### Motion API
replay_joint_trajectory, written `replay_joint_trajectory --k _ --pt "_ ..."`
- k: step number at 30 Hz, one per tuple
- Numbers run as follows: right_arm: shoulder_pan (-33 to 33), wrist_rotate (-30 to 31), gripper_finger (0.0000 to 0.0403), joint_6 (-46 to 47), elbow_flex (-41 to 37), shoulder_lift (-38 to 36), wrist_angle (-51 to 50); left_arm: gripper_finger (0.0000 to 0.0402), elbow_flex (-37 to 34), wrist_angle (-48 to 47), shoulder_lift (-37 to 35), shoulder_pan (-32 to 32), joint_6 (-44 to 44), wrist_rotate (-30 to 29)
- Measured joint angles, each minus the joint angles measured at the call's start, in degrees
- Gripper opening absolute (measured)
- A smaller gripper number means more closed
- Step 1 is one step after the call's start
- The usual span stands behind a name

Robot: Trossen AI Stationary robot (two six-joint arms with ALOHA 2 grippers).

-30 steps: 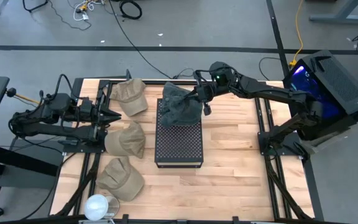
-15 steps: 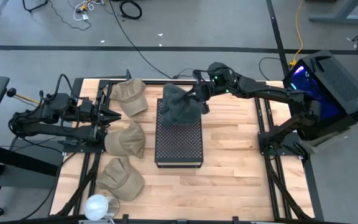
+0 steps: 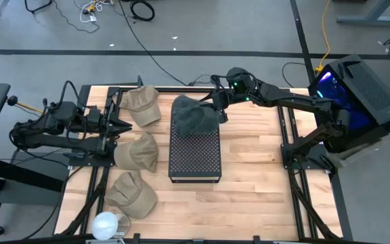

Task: Pick & Place hat
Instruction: Put the top brown cap on the shelf

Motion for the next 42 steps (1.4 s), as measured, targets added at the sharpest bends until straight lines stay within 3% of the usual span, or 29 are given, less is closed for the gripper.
replay_joint_trajectory --k 16,29,42 --pt "-0.02 0.14 0.0123 4.79 0.00 -0.29 0.63 0.0048 -0.02 -0.02 0.00 0.01 0.00 0.00" --pt "1.90 6.44 0.0112 13.34 0.00 -8.24 0.71 0.0048 0.00 0.00 -0.02 0.02 0.02 0.00" --pt "2.12 6.57 0.0111 19.87 -0.98 -13.75 -1.56 0.0048 -0.02 -0.02 0.00 0.01 0.02 -0.01"
